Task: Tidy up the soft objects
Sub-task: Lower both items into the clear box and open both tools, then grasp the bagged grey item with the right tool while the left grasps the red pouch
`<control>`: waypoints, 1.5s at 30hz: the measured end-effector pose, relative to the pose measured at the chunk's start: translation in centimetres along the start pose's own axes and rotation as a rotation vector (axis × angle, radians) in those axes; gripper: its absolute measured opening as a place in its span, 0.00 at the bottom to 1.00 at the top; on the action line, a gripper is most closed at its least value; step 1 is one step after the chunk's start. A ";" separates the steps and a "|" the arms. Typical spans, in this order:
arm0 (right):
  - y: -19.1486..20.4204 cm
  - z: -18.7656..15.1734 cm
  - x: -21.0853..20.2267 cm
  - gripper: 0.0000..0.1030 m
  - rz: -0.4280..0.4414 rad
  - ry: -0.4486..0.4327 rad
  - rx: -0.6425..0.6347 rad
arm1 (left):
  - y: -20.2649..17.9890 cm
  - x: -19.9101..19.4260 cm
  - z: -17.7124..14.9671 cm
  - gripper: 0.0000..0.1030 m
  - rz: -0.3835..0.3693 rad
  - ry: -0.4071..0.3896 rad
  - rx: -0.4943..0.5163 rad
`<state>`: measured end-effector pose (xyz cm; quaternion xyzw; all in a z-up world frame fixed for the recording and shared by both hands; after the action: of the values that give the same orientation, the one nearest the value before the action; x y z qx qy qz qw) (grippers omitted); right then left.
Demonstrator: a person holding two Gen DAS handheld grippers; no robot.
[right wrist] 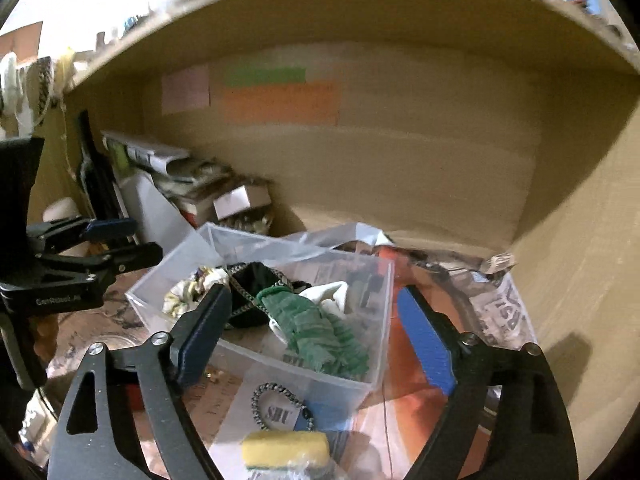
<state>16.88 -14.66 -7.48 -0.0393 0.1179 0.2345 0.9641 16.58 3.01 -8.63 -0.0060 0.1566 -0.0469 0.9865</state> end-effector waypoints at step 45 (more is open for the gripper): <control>-1.3 -13.4 -4.6 0.37 -0.024 0.234 0.242 | -2.8 0.8 -14.0 0.68 -0.066 0.332 -0.077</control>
<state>10.72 -19.59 -19.30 0.0488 0.2563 0.2009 0.9442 12.72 0.16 -22.14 -0.0410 0.3187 -0.0736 0.9441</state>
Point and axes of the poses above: each gripper's, at about its wrist camera, not at the fingertips, and x roughly the way its jaws point, y to its left, z to its top, the point moved 6 cm from there along x, roughly the way its jaws point, and after that the axes turned 14 degrees about -y, right-handed, at the moved point
